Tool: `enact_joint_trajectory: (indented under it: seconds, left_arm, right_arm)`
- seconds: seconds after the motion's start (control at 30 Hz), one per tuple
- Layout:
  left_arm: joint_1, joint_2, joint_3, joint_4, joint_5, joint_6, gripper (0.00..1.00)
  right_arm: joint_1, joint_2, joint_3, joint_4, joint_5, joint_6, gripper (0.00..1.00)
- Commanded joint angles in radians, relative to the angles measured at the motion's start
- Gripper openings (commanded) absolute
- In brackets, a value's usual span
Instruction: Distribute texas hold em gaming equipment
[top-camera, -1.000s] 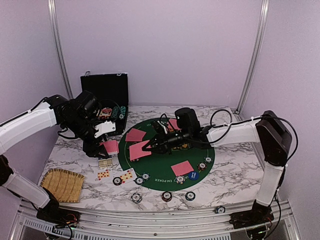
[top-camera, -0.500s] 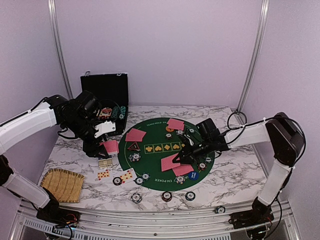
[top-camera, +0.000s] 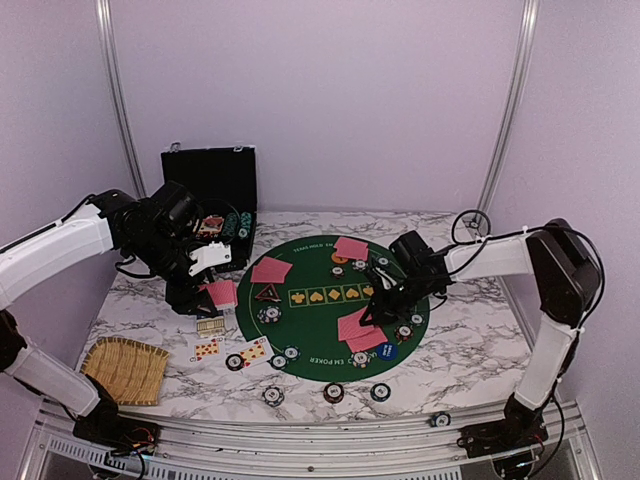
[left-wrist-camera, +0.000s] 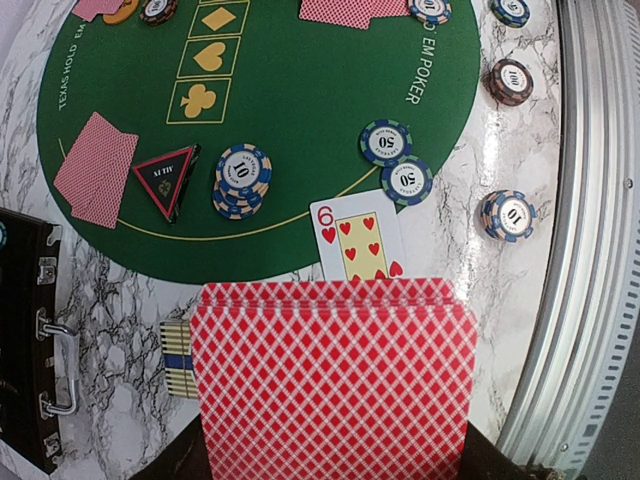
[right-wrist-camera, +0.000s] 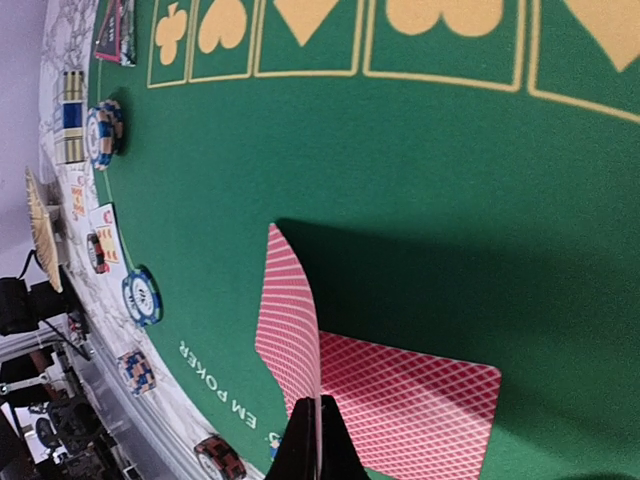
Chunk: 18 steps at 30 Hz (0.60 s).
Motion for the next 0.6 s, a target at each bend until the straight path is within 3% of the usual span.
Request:
enact_joint_trajectory:
  seconds: [0.0, 0.2, 0.57]
  left_arm:
    - [0.002, -0.028, 0.0, -0.012, 0.012, 0.012, 0.0]
    - [0.001, -0.026, 0.0, -0.016, 0.014, 0.016, 0.0]
    - [0.001, -0.022, 0.006, -0.018, 0.022, 0.012, 0.0]
  right_arm:
    - [-0.005, 0.021, 0.038, -0.114, 0.104, -0.075, 0.06]
    - [-0.005, 0.007, 0.045, -0.163, 0.168, -0.097, 0.33]
    - [-0.003, -0.074, 0.125, -0.215, 0.256, -0.088, 0.63]
